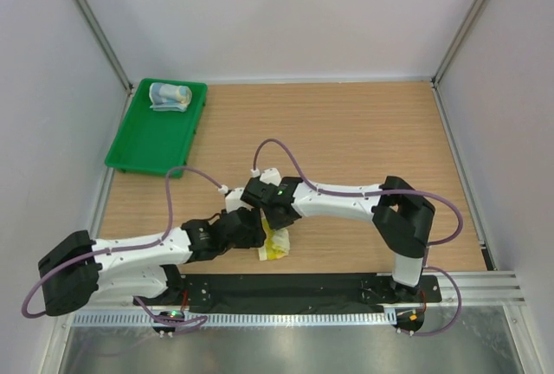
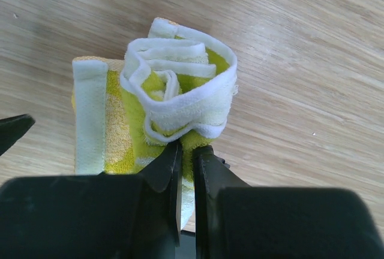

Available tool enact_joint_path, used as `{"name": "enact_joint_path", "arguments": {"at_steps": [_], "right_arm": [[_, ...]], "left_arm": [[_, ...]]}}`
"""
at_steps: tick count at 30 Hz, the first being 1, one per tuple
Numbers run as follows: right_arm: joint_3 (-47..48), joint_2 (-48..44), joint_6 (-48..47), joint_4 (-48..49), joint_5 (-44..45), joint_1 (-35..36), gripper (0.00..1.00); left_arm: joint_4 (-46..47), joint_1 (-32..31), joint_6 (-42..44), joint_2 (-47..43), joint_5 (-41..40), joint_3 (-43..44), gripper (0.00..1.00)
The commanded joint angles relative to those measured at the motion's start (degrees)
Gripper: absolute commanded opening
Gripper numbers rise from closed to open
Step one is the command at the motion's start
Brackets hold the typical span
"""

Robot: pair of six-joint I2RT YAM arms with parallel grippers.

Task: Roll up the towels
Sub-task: Roll the towel

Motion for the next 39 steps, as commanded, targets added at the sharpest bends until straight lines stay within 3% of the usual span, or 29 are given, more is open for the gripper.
{"name": "enact_joint_path", "arguments": {"at_steps": [1,4,9,14,15,19,25,28,29,32,39], "right_arm": [[4.7,1.4,1.3,-5.2,4.2,1.6,0.01],[4.6,-0.3,1.9,-3.4,1.3,1.6,0.01],[1.4,-4.4,3.0,2.3,-5.7,1.6,0.01],[-3.4,-5.7,7.5,12.1,-13.2,1.7,0.01],[-6.1,-5.7,8.3,16.8,-14.3,1.7,0.01],[-9.5,-3.6,11.3,21.6,-14.3,1.8,0.02],[-9.0,1.3,12.6,18.6,-7.8,1.8,0.02],[-8.7,2.8,13.0,17.3,-6.6,1.7,0.02],[-8.8,3.7,13.1,17.2,-6.5,1.8,0.02],[-8.9,5.0,13.3,17.1,-6.8,1.8,0.02],[-7.0,7.8,13.0,16.2,-7.5,1.8,0.02]], "left_arm": [[4.6,-0.2,0.5,4.2,-2.1,0.0,0.60],[6.0,-0.2,0.2,8.6,-2.2,-0.9,0.51],[8.4,-0.3,-0.9,12.2,-2.2,-2.2,0.24],[12.4,-0.3,-0.8,14.9,-2.6,-2.9,0.01],[13.1,-0.3,-0.7,15.2,-2.6,-2.8,0.00],[15.1,-0.3,0.1,17.1,-1.3,-1.8,0.00],[13.4,-0.3,0.7,15.6,-1.6,-1.2,0.01],[8.7,-0.3,1.8,13.0,-3.1,-0.4,0.12],[7.4,-0.5,2.4,12.3,-3.7,0.6,0.24],[-0.9,-3.6,4.8,9.6,-10.3,4.8,0.39],[-10.5,-9.3,3.1,4.1,-18.4,8.7,0.41]]}}
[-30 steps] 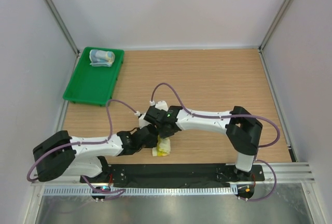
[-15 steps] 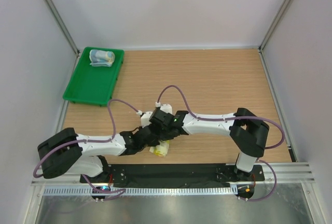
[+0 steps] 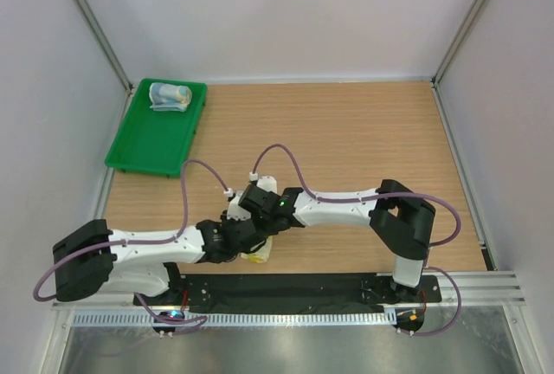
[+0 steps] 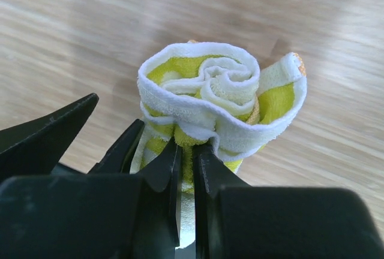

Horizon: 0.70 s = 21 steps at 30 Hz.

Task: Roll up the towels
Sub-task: Roll the towel

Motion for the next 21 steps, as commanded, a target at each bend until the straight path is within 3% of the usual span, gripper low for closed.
{"name": "enact_joint_path", "arguments": {"at_steps": [1,9,21], "right_arm": [[-1.6,7.6,1.4,0.5,-0.3,0.4,0.02],[-1.0,8.7,1.3,-0.4,0.0,0.4,0.03],[1.3,10.8,0.3,-1.1,-0.2,-0.3,0.12]], "left_arm": [[-1.1,-4.3,-0.8,-5.7,-4.3,4.3,0.39],[-0.9,-7.6,-3.0,-17.5,-5.2,3.6,0.38],[1.2,-7.7,-4.7,-22.8,1.7,0.0,0.49]]}}
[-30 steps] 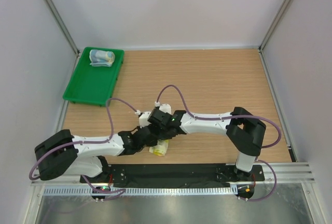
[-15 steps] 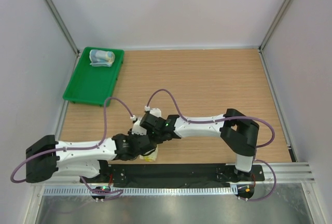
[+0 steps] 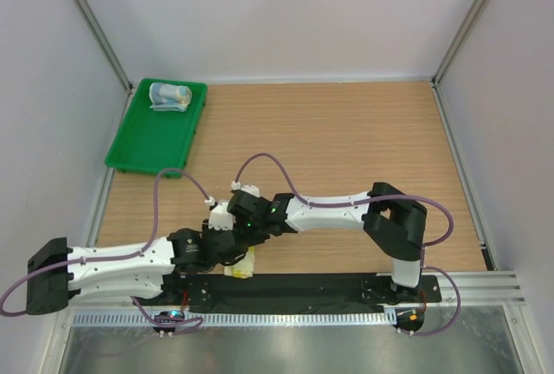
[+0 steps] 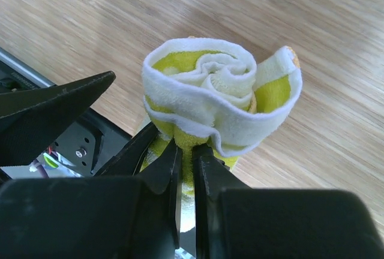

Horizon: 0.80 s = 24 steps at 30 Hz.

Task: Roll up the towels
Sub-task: Roll the towel

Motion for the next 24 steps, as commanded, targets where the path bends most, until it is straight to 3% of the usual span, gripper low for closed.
{"name": "enact_joint_path", "arguments": {"at_steps": [1,4,5,8,12,15,19,24], "right_arm": [[-1.9,8.3,1.5,-5.4,8.5,-3.8,0.13],[-2.1,9.0,1.1,-4.7,7.6,-3.7,0.26],[-2.2,8.9,1.1,-4.5,7.2,-3.7,0.37],[-2.8,7.0,1.1,-3.8,7.2,-3.7,0.52],[-1.8,4.6,0.1,-5.5,8.5,-3.7,0.56],[-0.8,4.3,-0.2,-6.3,8.1,-3.7,0.57],[-0.2,4.1,-0.2,-6.4,7.8,-3.7,0.57],[-0.4,2.0,-0.1,-6.8,8.2,-3.8,0.57]], "left_arm": [[16.3,-3.4,-3.0,-5.8,0.6,3.6,0.49],[11.1,-3.4,-7.5,-10.8,-4.0,2.7,0.50],[9.9,-3.4,-8.3,-12.4,-6.4,2.8,0.51],[4.7,-3.4,-9.3,-17.0,-9.9,3.4,0.52],[1.2,-3.3,-8.5,-20.3,-10.3,5.0,0.52],[7.6,-3.3,-4.1,-20.9,-6.7,3.6,0.55],[11.4,-3.3,-3.4,-17.4,-3.7,1.0,0.56],[8.1,-3.3,-7.5,-12.2,-5.2,0.2,0.56]]}}
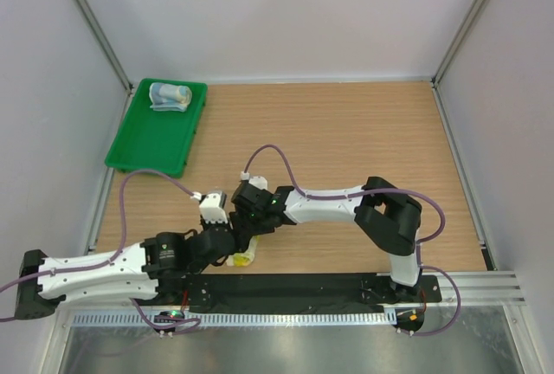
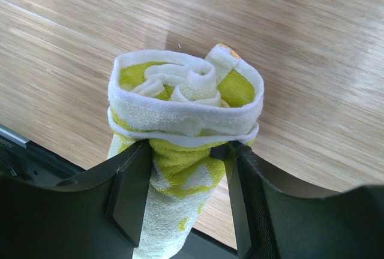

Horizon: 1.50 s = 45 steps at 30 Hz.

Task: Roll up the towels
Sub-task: Place the rolled towel into the container

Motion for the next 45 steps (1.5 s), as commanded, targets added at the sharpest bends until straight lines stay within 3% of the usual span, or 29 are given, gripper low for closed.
{"name": "enact_joint_path", "arguments": {"at_steps": [1,8,13,19,22,26,28,33,41,45], "right_arm": [[-1.0,-0.6,-1.8,-7.3,4.9,-0.2,0.57],[-0.5,-1.2,-2.0,-7.9,4.7,-0.3,0.57],[-0.8,-2.3,-2.7,-8.5,5.2,-1.4,0.57],[-2.5,-2.4,-3.9,-8.3,5.4,-2.6,0.57],[-3.3,-2.2,-3.9,-8.0,5.2,-2.7,0.57],[-3.4,-2.1,-4.1,-7.6,5.0,-3.0,0.57],[-3.2,-2.2,-4.2,-7.8,5.0,-3.3,0.57],[-3.1,-2.5,-4.4,-8.2,5.1,-3.5,0.57],[-3.9,-3.4,-4.7,-8.1,5.0,-3.9,0.57],[-4.4,-3.9,-4.7,-7.9,4.9,-4.1,0.57]], "left_arm": [[0.3,-0.1,-2.5,2.3,-1.6,-1.2,0.56],[1.6,-0.1,-3.6,7.1,0.7,-3.1,0.55],[-2.4,-0.1,-6.1,12.1,1.7,-1.3,0.52],[-2.5,-0.1,-4.1,3.2,1.7,0.5,0.49],[-5.0,0.0,-1.6,-1.4,1.6,3.3,0.55],[-8.7,0.4,-1.3,0.6,1.0,5.4,0.66],[-7.1,0.7,-0.8,2.0,3.0,4.3,0.71],[0.6,3.6,-1.1,7.4,8.4,1.1,0.75],[4.8,8.2,-1.2,12.8,11.9,-3.6,0.74],[12.5,13.5,-0.9,12.8,18.3,-9.5,0.70]]}}
